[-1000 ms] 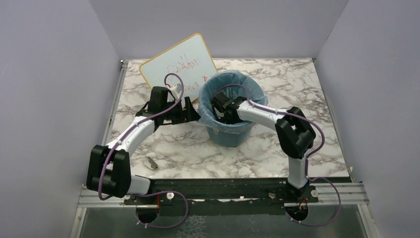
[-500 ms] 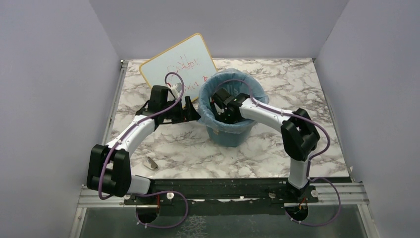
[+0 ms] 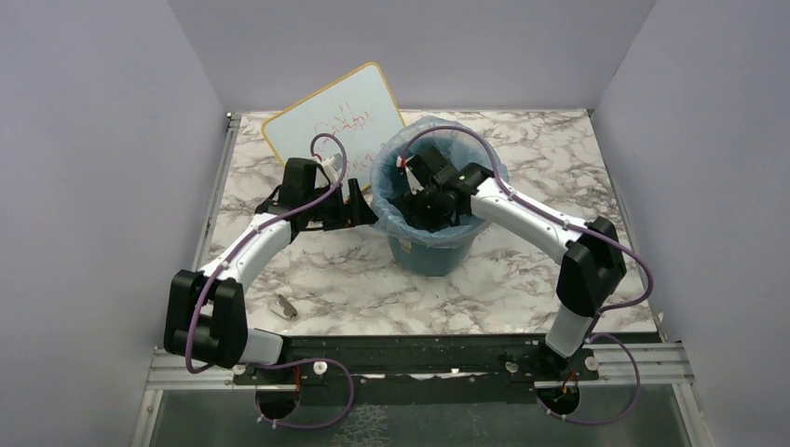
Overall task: Put the trash bags into the trash bin
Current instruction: Place the trash bag in the trash bin.
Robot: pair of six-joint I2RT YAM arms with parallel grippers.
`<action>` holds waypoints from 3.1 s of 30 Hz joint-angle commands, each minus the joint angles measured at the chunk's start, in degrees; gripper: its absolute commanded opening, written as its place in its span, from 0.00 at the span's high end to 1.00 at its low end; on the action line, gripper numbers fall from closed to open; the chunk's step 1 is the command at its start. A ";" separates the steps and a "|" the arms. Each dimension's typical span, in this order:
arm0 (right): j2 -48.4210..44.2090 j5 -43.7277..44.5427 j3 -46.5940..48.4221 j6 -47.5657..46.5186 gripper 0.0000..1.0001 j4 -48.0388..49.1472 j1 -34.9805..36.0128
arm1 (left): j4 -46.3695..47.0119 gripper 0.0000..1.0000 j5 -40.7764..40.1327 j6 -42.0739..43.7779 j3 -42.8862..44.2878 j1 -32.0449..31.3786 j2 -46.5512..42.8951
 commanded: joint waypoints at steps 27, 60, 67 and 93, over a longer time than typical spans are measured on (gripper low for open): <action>-0.50 -1.66 7.75 10.32 0.05 -8.89 0.20 | -3.65 0.16 -1.09 1.75 6.03 -0.04 -2.17; -11.95 16.80 29.76 -1.00 0.04 6.10 -1.30 | -4.79 0.17 -1.23 2.22 3.92 -0.04 -1.87; -1.90 -15.37 34.49 4.30 0.23 -1.95 -18.07 | -4.73 0.17 -1.15 2.00 2.76 -0.04 -3.19; 22.23 -12.05 48.27 -4.60 0.41 -12.52 -18.15 | -5.30 0.17 -0.62 3.50 3.67 -0.04 -0.89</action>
